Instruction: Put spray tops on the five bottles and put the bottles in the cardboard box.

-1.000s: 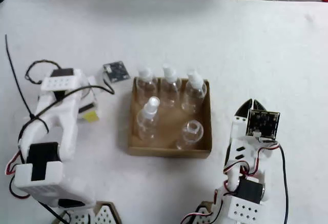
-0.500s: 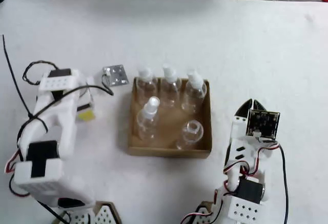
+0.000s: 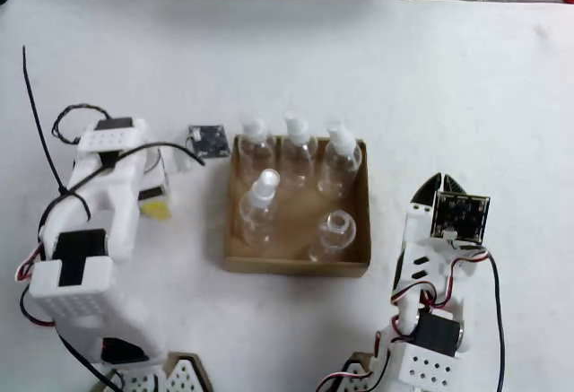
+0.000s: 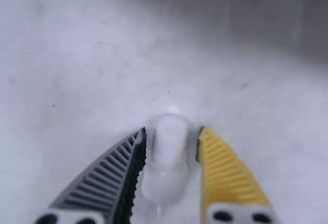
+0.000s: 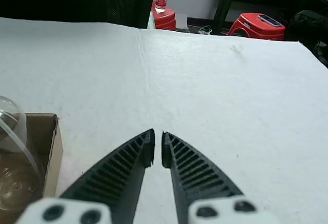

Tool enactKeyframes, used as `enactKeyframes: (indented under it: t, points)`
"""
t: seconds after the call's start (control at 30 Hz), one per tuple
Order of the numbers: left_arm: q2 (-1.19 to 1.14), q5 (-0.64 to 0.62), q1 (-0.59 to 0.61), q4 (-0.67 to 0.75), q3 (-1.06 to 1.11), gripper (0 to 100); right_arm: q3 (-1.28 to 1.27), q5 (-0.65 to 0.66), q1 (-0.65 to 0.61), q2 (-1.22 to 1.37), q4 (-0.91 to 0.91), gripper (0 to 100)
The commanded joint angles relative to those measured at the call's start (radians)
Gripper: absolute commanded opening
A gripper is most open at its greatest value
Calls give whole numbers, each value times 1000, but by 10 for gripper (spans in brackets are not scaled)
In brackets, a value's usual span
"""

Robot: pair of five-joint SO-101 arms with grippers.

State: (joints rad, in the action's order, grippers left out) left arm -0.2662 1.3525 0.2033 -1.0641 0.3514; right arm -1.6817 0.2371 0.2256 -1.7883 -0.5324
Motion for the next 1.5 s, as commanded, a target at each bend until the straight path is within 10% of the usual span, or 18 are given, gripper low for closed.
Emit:
enactKeyframes:
  t: [0.0,0.6,1.07,1.3,1.47]
  points:
    - [5,2,-10,2,-34,28,-8,12,-8,-2,-2,17]
    - [544,-31,50,-436,-144,21,-8,12,-8,-2,-2,17]
    - [1395,-942,-248,-269,-133,23,-6,11,-7,-12,7,21]
    - [1442,-1162,-432,-192,-133,22,31,2,-71,-12,12,174]
    - [1448,-1269,-564,-138,-133,22,250,3,-147,-12,-176,9]
